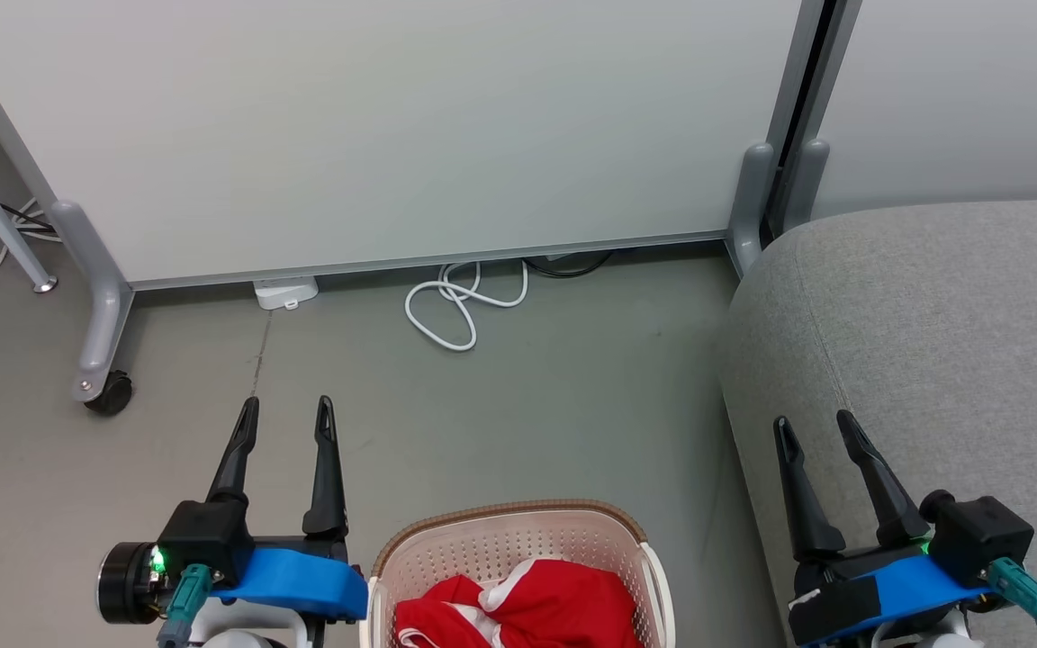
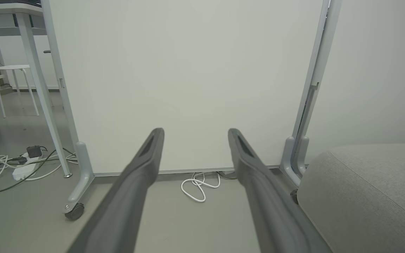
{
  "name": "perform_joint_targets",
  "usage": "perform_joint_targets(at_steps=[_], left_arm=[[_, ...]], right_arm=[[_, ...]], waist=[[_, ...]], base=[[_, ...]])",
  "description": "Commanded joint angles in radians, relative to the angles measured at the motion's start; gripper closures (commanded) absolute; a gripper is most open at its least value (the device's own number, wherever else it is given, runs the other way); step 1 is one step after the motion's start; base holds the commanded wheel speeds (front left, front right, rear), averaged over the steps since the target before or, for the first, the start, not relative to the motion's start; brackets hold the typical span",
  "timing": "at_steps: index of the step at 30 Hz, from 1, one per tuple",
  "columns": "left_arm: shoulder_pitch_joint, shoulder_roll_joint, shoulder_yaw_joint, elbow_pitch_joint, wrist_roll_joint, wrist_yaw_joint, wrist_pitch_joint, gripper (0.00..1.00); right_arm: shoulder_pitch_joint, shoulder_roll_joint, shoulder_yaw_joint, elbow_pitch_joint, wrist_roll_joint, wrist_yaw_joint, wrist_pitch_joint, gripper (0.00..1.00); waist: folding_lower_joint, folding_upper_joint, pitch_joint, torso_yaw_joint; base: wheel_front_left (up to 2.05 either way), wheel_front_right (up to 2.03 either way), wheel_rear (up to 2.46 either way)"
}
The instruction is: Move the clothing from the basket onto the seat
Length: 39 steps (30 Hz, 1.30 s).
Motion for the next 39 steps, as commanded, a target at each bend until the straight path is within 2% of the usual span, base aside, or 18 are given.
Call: perform_joint_targets(at_steps=[1, 14, 23, 30, 39], left_arm=[[-0.013, 0.006, -0.003, -0.008, 0.020, -0.004, -0.007, 0.00], [0.002, -0.004, 0.014, -0.007, 0.089, -0.043, -0.032, 0.00], [0.021, -0.018, 0.045, 0.054, 0.112, -0.086, -0.048, 0.00], [0.011, -0.035, 0.068, 0.113, 0.085, -0.114, -0.048, 0.00], [-0.003, -0.043, 0.079, 0.134, 0.104, -0.125, -0.048, 0.00]], right_arm=[[0.008, -0.007, 0.003, -0.010, -0.020, 0.002, -0.009, 0.00], [0.015, -0.008, 0.005, -0.005, -0.103, 0.002, -0.034, 0.00], [0.030, -0.008, -0.016, -0.003, -0.145, 0.002, -0.050, 0.00], [0.035, -0.008, -0.024, 0.003, -0.128, 0.002, -0.049, 0.00], [0.033, -0.008, -0.026, 0.006, -0.121, 0.002, -0.049, 0.00]], waist=[[0.0000, -0.0001, 0.000, 0.001], [0.0000, -0.0001, -0.003, 0.009], [0.0000, -0.0001, -0.008, 0.014], [0.0000, -0.0001, -0.008, 0.017], [0.0000, -0.0001, -0.008, 0.019]], base=[[0.00, 0.00, 0.00], [0.00, 0.00, 0.00], [0.00, 0.00, 0.00], [0.00, 0.00, 0.00], [0.00, 0.00, 0.00]])
